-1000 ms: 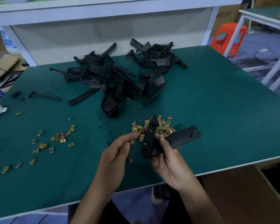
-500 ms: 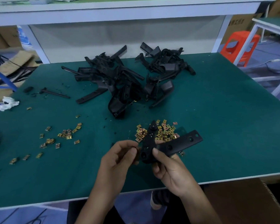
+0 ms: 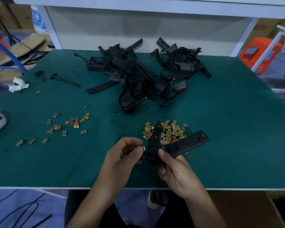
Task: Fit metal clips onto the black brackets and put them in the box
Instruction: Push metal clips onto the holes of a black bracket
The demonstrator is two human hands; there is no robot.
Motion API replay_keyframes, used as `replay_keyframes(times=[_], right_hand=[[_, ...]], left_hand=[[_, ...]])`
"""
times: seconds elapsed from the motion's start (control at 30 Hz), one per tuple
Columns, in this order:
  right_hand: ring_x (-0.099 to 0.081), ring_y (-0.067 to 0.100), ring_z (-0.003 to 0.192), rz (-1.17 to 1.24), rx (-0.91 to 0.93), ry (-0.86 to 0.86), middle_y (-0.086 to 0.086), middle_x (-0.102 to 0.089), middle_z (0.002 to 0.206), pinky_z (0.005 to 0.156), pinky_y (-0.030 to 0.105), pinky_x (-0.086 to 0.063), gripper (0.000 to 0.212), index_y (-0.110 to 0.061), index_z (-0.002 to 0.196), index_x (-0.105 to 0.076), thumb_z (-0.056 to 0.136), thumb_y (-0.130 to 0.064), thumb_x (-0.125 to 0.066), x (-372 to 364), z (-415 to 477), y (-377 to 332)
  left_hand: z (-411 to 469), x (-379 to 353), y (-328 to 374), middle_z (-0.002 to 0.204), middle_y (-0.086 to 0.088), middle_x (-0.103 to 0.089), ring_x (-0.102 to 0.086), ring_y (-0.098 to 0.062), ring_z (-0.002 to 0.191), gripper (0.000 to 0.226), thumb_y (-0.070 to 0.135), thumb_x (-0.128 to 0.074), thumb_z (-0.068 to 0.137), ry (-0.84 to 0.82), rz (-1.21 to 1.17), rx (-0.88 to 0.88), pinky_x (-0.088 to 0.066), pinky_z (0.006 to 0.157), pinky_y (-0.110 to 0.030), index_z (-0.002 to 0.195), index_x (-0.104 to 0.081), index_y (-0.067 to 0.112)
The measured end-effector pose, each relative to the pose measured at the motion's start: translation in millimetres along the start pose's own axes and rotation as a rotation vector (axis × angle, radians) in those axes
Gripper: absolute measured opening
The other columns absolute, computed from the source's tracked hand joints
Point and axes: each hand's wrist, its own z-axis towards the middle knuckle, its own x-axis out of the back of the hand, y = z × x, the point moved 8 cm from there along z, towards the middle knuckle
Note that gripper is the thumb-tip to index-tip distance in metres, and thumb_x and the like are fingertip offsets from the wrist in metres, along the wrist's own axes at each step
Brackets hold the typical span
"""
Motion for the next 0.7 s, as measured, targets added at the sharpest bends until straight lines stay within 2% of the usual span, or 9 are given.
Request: replay_keyframes(times=[0.13, 0.3, 0.47, 0.5, 0.63, 0.7], right_hand=[[-0.049, 0.010, 0.044, -0.024, -0.009, 0.011, 0.006, -0.066, 0.085, 0.038, 0.019, -0.034, 0.076, -0.017, 0.120, -0.057, 0.060, -0.040, -0.098, 1.0, 0.9, 2.3], [-0.048, 0.009, 0.049, -0.017, -0.014, 0.041, 0.007, -0.066, 0.091, 0.041, 0.020, -0.026, 0.062, -0.012, 0.129, -0.052, 0.078, -0.025, -0.084, 4.3, -0.1, 3.8], [-0.046, 0.010, 0.043, -0.024, -0.019, 0.031, 0.009, -0.063, 0.088, 0.037, 0.019, -0.028, 0.085, -0.012, 0.128, -0.054, 0.060, -0.039, -0.098, 1.2, -0.2, 4.1], [-0.045, 0.009, 0.042, -0.029, -0.017, 0.025, 0.008, -0.063, 0.086, 0.037, 0.019, -0.027, 0.084, -0.013, 0.126, -0.055, 0.060, -0.039, -0.099, 0.5, -0.1, 4.2], [-0.044, 0.009, 0.040, -0.046, -0.005, -0.018, 0.003, -0.065, 0.078, 0.037, 0.021, -0.024, 0.051, -0.029, 0.100, -0.071, 0.059, -0.040, -0.099, -4.1, -1.3, 2.3], [-0.044, 0.010, 0.039, -0.077, -0.009, -0.022, 0.003, -0.064, 0.075, 0.035, 0.019, -0.028, 0.053, -0.028, 0.100, -0.069, 0.059, -0.043, -0.099, -6.3, -2.6, 1.8]], left_hand=[[3.2, -0.3, 1.6, 0.075, 0.002, -0.069, -0.062, -0.010, 0.066, 0.015, 0.001, -0.066, 0.091, -0.023, -0.018, 0.035, -0.052, 0.064, -0.020, 0.096, -0.069, 0.015], [5.9, -2.1, 0.0, 0.071, -0.005, -0.066, -0.062, -0.017, 0.058, 0.013, -0.002, -0.063, 0.093, -0.064, -0.083, 0.107, -0.053, 0.057, -0.025, 0.101, -0.065, 0.008], [7.4, -3.1, -1.1, 0.071, -0.003, -0.066, -0.062, -0.018, 0.059, 0.013, 0.001, -0.064, 0.093, -0.098, -0.055, 0.118, -0.052, 0.057, -0.023, 0.102, -0.065, 0.011], [7.9, -2.9, -1.3, 0.070, -0.001, -0.065, -0.062, -0.016, 0.059, 0.014, 0.001, -0.065, 0.093, -0.108, -0.042, 0.118, -0.052, 0.058, -0.023, 0.102, -0.066, 0.012], [11.8, 3.7, -1.3, 0.068, 0.000, -0.063, -0.058, -0.014, 0.058, 0.027, 0.012, -0.076, 0.082, -0.186, 0.014, 0.145, -0.049, 0.058, -0.021, 0.105, -0.066, 0.020], [13.7, 6.6, -0.2, 0.069, -0.001, -0.063, -0.055, -0.014, 0.059, 0.030, 0.019, -0.075, 0.077, -0.256, 0.054, 0.168, -0.047, 0.058, -0.022, 0.105, -0.067, 0.027]])
